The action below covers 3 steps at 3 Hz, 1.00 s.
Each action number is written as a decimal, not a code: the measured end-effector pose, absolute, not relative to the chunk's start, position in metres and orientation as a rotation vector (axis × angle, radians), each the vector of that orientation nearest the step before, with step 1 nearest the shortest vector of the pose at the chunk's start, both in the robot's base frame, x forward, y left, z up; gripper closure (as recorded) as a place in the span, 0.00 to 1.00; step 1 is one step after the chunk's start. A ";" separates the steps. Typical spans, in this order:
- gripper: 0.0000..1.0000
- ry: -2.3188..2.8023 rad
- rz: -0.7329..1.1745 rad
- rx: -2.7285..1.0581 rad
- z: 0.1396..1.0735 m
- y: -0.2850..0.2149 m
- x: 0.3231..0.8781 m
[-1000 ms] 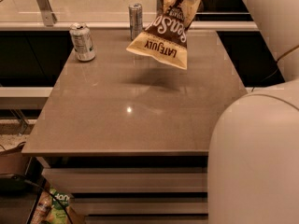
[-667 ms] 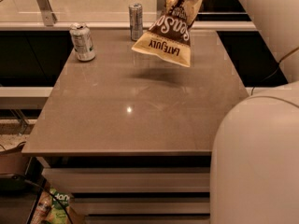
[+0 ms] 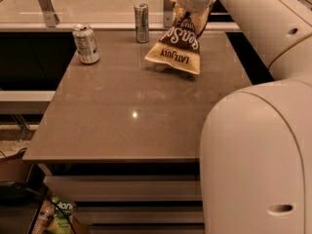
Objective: Move brown chip bag near redbull can
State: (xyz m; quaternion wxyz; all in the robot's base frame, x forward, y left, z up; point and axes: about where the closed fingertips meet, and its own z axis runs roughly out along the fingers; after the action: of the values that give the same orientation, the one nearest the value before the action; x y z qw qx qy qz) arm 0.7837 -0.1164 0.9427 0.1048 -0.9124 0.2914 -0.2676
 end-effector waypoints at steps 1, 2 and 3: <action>1.00 0.862 -0.790 -2.693 0.938 -0.114 0.787; 1.00 0.892 -0.800 -2.682 0.928 -0.111 0.796; 1.00 0.910 -0.796 -2.683 0.918 -0.106 0.807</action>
Offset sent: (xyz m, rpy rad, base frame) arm 0.0227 0.0089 -0.0221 0.0061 -0.0228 -0.0575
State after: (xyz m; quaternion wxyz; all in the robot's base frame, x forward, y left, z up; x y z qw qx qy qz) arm 0.8067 -0.1058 0.9178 0.0993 -0.9071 0.3078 -0.2693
